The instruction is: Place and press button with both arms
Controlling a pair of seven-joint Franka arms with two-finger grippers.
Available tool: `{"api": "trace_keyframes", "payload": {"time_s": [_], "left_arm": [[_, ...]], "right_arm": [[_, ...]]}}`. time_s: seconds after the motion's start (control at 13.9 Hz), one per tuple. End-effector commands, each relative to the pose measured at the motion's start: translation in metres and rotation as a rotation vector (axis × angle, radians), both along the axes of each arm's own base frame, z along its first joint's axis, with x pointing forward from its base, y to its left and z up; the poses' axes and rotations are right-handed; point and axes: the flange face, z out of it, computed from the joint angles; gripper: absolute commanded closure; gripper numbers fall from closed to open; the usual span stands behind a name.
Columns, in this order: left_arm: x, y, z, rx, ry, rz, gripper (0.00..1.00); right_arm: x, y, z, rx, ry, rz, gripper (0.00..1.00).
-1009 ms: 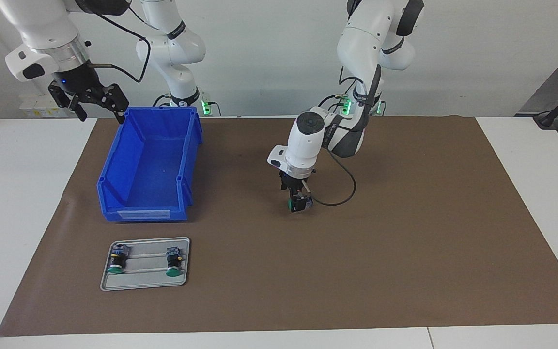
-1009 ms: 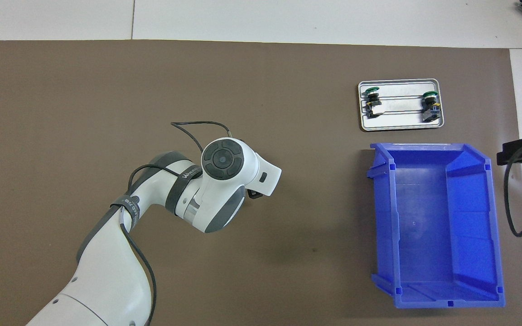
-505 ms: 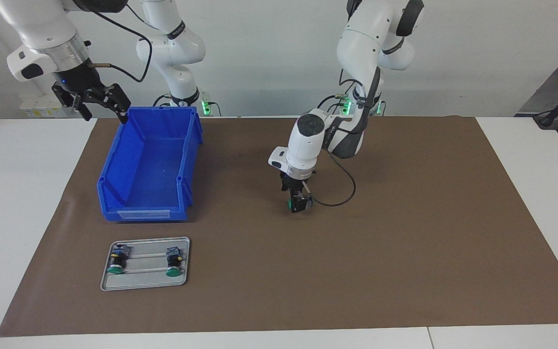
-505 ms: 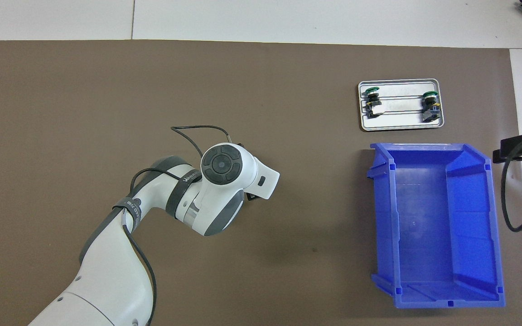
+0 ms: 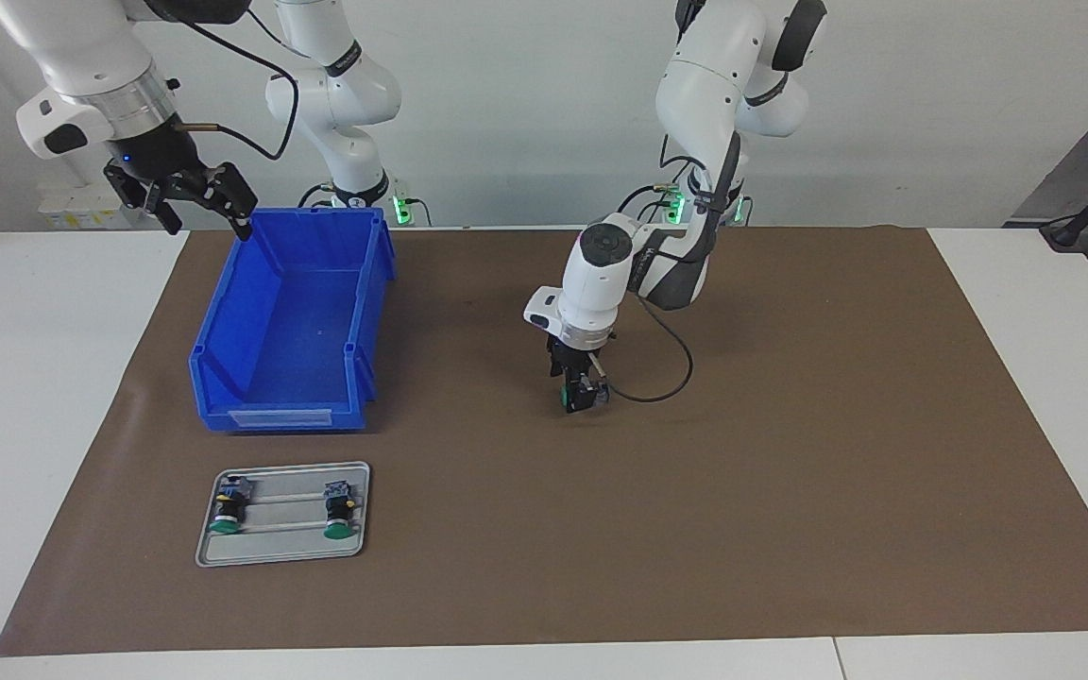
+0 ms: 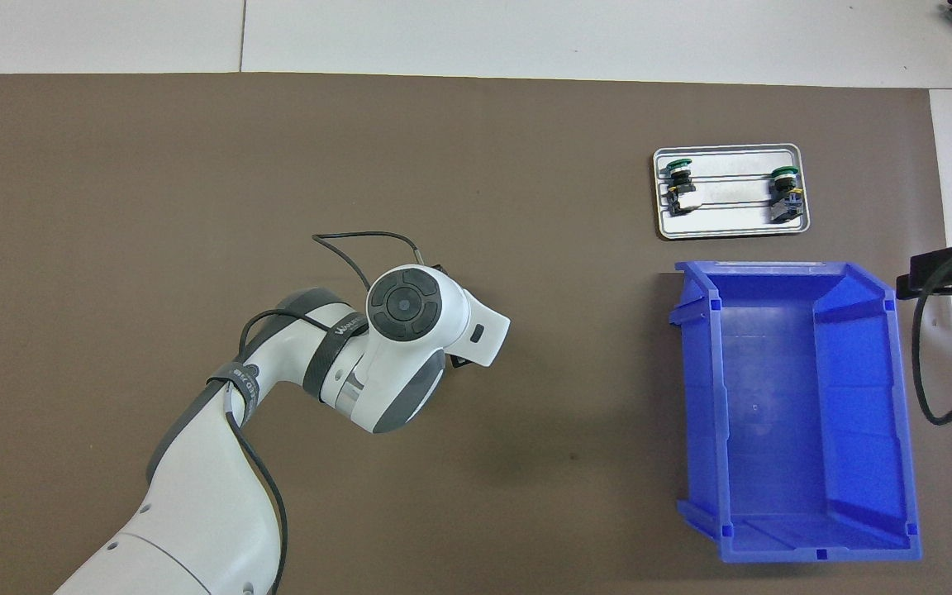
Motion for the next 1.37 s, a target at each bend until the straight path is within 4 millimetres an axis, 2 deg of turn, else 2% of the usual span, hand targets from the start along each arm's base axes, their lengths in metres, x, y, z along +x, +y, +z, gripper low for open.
{"api": "trace_keyframes", "payload": {"time_s": [0.0, 0.29, 0.58, 0.72, 0.87, 1.01, 1.15, 1.3], "left_arm": [[0.002, 0.002, 0.000, 0.004, -0.026, -0.013, 0.37], [0.009, 0.003, 0.009, 0.002, -0.027, -0.005, 0.55], [0.014, 0.004, 0.015, 0.002, -0.023, 0.003, 0.58], [0.014, 0.005, 0.014, 0.010, -0.013, 0.003, 0.73], [0.019, 0.004, 0.021, 0.008, -0.009, 0.008, 0.81], [0.028, 0.001, 0.027, 0.002, 0.003, 0.019, 0.85], [0.042, 0.004, 0.041, -0.040, 0.027, 0.070, 0.86], [0.054, 0.013, 0.050, -0.092, 0.045, 0.130, 0.86]], "right_arm": [[-0.003, -0.002, 0.004, 0.008, 0.001, -0.019, 0.00], [-0.003, 0.004, 0.005, 0.013, 0.002, -0.004, 0.00], [-0.003, 0.006, 0.005, 0.016, 0.002, 0.000, 0.00], [-0.003, 0.006, 0.005, 0.016, 0.002, 0.000, 0.00], [-0.003, 0.006, 0.005, 0.016, 0.002, 0.001, 0.00], [-0.003, 0.006, 0.005, 0.016, 0.002, 0.001, 0.00], [-0.003, 0.006, 0.005, 0.016, 0.002, 0.000, 0.00], [-0.003, 0.006, 0.004, 0.016, 0.003, 0.001, 0.00]]}}
